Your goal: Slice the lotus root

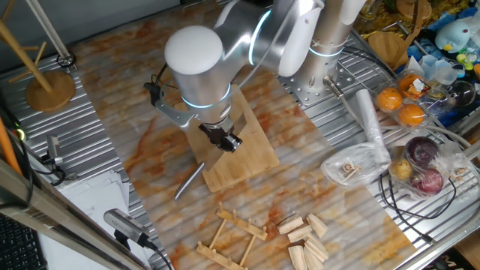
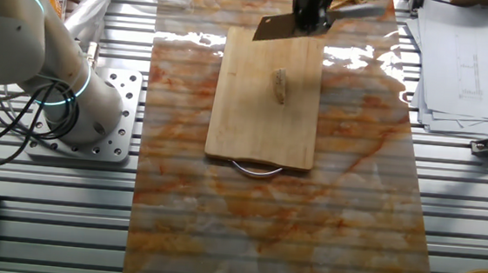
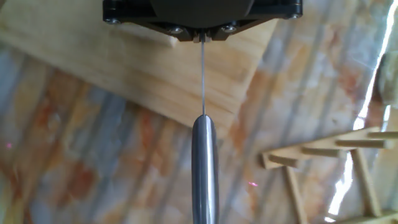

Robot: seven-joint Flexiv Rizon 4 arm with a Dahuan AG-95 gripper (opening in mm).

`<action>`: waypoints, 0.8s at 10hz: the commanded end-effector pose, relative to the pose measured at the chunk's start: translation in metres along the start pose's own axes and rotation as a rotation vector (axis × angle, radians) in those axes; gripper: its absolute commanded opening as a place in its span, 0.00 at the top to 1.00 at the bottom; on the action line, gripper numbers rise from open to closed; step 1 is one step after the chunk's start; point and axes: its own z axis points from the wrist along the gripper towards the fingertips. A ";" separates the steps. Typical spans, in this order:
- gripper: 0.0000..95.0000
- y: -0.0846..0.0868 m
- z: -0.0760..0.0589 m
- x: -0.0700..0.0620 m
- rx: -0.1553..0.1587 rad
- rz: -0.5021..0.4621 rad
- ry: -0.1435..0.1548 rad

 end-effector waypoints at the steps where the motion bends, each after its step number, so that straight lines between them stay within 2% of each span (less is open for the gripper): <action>1: 1.00 -0.009 0.006 0.024 0.004 0.001 -0.001; 3: 1.00 -0.007 0.012 0.031 0.019 0.012 0.002; 5: 1.00 -0.007 0.018 0.030 0.020 0.012 -0.009; 8: 1.00 -0.007 0.018 0.030 0.015 0.022 -0.015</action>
